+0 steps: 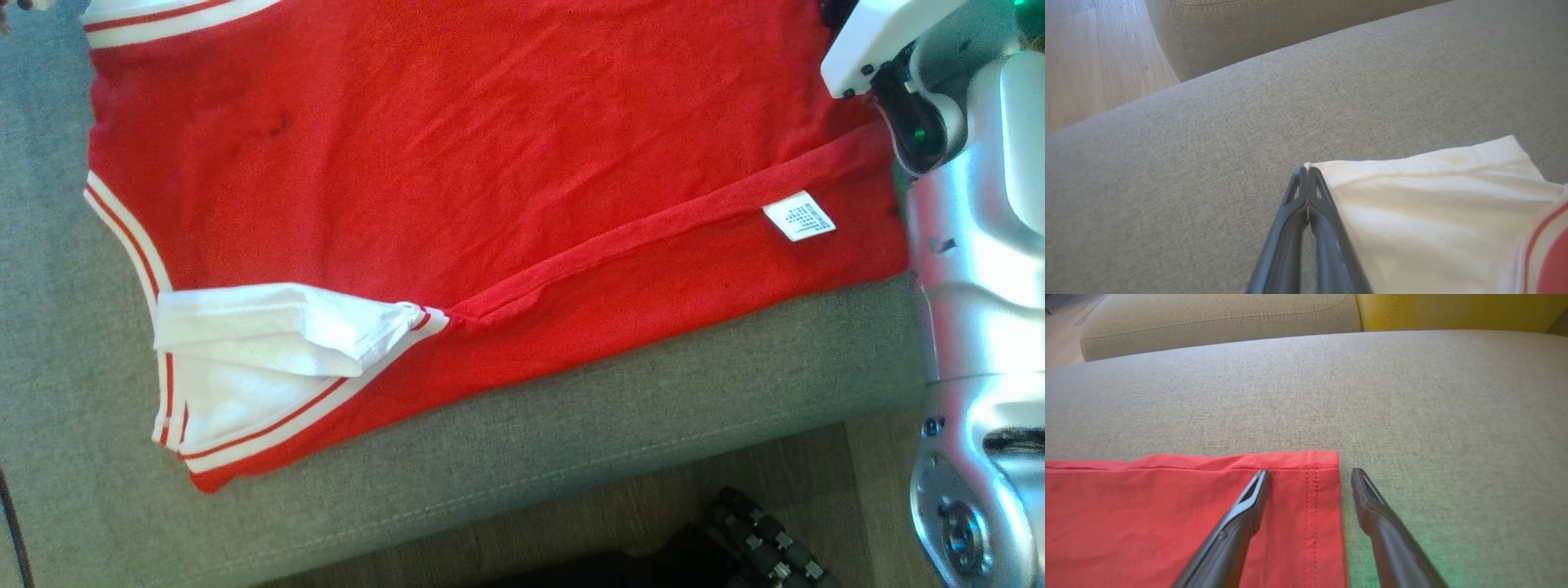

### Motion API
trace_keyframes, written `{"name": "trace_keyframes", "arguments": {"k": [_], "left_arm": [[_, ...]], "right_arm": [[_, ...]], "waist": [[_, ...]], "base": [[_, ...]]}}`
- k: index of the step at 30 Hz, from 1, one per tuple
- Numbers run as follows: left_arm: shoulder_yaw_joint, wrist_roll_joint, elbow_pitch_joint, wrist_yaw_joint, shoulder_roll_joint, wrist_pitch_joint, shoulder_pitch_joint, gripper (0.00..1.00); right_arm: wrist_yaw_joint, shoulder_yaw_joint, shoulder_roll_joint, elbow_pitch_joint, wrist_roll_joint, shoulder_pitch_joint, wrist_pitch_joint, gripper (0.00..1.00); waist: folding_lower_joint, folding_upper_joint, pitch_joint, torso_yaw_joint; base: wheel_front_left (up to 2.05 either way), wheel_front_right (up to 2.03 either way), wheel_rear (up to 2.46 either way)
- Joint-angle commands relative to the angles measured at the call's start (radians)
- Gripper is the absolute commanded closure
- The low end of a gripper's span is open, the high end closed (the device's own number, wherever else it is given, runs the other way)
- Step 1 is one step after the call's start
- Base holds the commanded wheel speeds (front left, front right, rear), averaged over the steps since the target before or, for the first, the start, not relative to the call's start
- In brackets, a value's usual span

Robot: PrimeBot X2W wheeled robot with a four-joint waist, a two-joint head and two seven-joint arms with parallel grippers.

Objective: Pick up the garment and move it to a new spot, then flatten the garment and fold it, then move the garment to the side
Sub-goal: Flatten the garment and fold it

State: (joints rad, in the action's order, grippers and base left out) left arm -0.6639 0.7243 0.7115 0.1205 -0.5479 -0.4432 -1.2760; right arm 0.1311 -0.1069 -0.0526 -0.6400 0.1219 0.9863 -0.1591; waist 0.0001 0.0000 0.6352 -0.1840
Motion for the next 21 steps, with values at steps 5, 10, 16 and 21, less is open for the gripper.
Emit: {"name": "trace_keyframes", "arguments": {"k": [5,10,16,21], "left_arm": [[0.021,0.014,-0.037,0.005,-0.044,0.011,-0.057,1.00],[0.011,0.017,-0.039,0.006,-0.044,0.022,-0.061,1.00],[0.004,0.016,-0.042,0.008,-0.048,0.052,-0.064,1.00],[-0.003,0.007,-0.058,0.009,-0.053,0.123,-0.076,1.00]], "right_arm": [[0.000,-0.015,0.002,-0.054,-0.017,0.065,0.023,0.13],[0.000,-0.022,0.002,-0.118,-0.021,0.103,0.056,0.58],[0.000,-0.017,0.002,-0.171,-0.035,0.138,0.097,1.00],[0.000,-0.032,0.002,-0.199,-0.057,0.170,0.129,1.00]], "waist": [[-0.0001,0.0000,0.003,0.010],[-0.0001,0.0000,0.003,0.018],[-0.0001,0.0000,0.003,0.021],[-0.0001,0.0000,0.003,0.021]], "base": [[0.00,0.00,0.00],[0.00,0.00,0.00],[0.00,0.00,0.00],[0.00,0.00,0.00]]}}
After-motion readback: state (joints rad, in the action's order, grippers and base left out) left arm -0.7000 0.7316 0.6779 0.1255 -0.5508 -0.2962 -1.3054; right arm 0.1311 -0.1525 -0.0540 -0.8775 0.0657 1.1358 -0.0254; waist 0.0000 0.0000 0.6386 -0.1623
